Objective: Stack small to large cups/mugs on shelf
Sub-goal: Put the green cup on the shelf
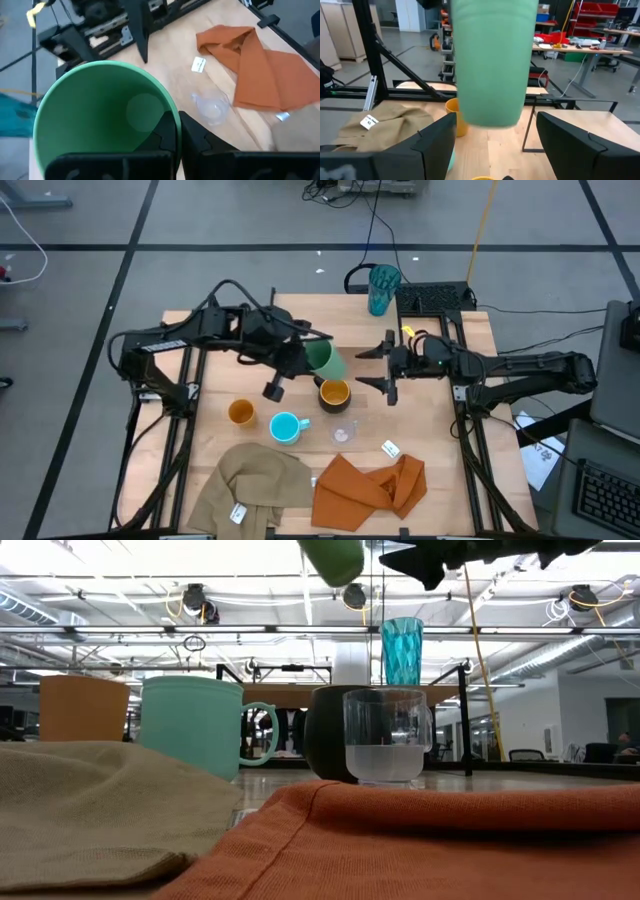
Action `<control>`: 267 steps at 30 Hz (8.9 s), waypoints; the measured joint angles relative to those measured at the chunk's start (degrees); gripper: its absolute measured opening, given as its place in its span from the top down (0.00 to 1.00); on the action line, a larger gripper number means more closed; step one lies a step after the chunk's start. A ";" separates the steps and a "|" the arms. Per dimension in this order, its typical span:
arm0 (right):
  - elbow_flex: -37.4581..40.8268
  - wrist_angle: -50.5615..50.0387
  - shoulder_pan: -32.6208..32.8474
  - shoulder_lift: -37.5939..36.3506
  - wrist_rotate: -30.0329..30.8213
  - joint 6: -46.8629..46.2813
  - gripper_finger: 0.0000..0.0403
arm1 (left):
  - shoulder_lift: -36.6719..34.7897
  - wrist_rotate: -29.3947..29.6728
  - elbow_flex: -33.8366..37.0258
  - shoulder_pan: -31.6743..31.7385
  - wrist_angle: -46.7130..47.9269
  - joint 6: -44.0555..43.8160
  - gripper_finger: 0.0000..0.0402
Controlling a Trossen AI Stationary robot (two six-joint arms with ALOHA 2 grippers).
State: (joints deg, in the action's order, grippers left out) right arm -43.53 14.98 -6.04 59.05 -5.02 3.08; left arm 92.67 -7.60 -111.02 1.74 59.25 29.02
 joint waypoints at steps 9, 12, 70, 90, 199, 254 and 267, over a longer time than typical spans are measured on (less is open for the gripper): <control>-1.79 -2.90 -0.39 1.05 -1.22 -0.25 0.34 | 2.30 0.07 -0.39 -0.27 -1.34 2.38 1.00; -1.83 -2.70 -1.04 1.69 -1.24 -0.41 0.34 | 2.42 0.05 -0.40 -0.28 -0.95 2.58 1.00; -6.97 -5.62 -2.16 8.61 -7.79 -0.47 0.25 | 2.46 -0.38 -0.36 2.64 -0.95 3.62 1.00; -6.95 -1.91 -2.80 7.91 -7.99 2.28 0.11 | 2.93 -3.38 -0.35 3.05 -6.84 3.94 1.00; -6.84 11.45 -2.12 9.33 23.95 9.06 0.24 | -18.76 65.03 23.09 -27.96 10.93 -44.47 0.64; -12.06 49.68 -6.47 42.92 45.44 5.23 0.24 | -21.89 70.03 38.84 -34.63 10.92 -63.87 0.64; -12.00 47.96 -9.34 44.19 48.17 2.12 0.24 | -21.89 69.51 38.84 -34.63 10.99 -63.94 0.64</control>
State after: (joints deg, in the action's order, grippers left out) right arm -55.53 62.94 -15.39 103.24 43.15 5.20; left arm 70.78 61.91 -72.18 -32.88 70.24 -34.92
